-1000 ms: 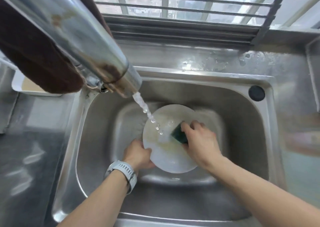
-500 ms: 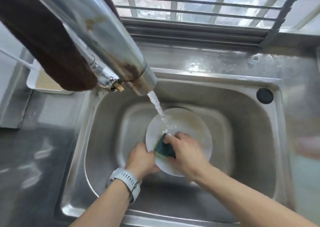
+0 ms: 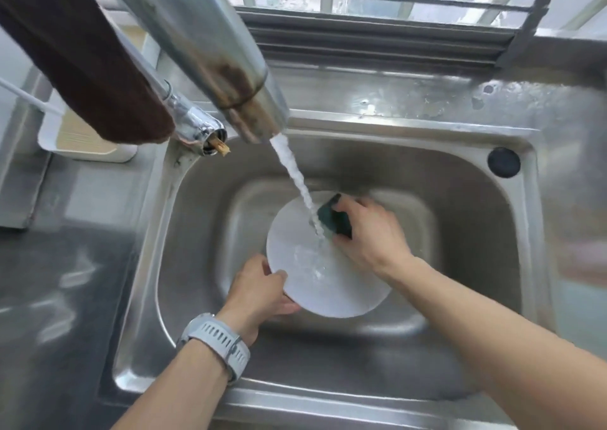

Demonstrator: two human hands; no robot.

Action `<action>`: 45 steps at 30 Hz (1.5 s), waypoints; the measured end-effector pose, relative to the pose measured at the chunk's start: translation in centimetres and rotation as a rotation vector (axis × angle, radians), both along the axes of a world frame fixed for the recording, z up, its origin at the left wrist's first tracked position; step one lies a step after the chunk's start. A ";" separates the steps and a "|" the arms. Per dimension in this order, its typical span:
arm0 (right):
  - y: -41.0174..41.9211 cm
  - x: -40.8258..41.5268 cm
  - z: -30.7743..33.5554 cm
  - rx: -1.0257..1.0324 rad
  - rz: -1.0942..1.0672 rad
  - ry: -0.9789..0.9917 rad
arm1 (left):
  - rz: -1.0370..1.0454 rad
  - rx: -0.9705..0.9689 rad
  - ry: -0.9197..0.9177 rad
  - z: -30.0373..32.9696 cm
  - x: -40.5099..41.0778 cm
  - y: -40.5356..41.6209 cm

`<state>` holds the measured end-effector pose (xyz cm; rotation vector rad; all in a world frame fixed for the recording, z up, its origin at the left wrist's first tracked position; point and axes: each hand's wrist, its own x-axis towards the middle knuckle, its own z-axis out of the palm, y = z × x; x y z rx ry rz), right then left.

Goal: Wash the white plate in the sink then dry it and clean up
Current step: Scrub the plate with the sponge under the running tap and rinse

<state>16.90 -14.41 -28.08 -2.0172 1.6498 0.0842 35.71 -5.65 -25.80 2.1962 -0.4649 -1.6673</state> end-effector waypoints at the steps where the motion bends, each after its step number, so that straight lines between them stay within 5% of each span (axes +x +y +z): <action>1: 1.1 -1.7 0.4 -0.005 -0.034 0.030 | -0.010 -0.002 -0.009 0.1 -0.1 0.1; 4: 6.6 -1.5 2.9 0.050 0.006 -0.043 | -0.038 -0.031 0.015 0.9 -0.8 0.1; 7: 3.8 3.0 3.0 0.033 0.064 -0.223 | -0.018 -0.054 0.065 1.9 -1.3 -0.2; 13: 3.6 -2.3 2.2 -0.019 -0.097 -0.005 | -0.103 -0.049 -0.058 1.8 -0.8 -0.8; 18: 3.0 2.9 2.3 0.018 0.084 -0.212 | -0.067 -0.070 -0.036 1.7 -1.5 -0.8; 24: 3.6 -3.0 2.6 -0.005 -0.089 0.037 | -0.110 -0.114 -0.113 2.1 -1.1 -1.5; 29: 2.8 3.1 3.0 -0.005 0.035 -0.209 | -0.072 -0.158 -0.142 2.2 -2.0 -1.7; 32: -1.3 1.7 0.7 -0.014 -0.041 -0.094 | -0.060 -0.161 -0.159 2.1 -1.1 -2.0; 35: 2.9 -2.2 2.0 -0.011 -0.109 0.030 | -0.102 -0.157 -0.143 2.3 -1.5 -1.9; 39: 4.1 2.2 3.6 0.016 0.038 -0.242 | -0.062 -0.181 -0.119 2.1 -1.9 -1.7; 45: 2.0 -1.8 2.0 -0.019 -0.091 -0.019 | 0.028 -0.187 -0.116 1.9 -1.4 -1.8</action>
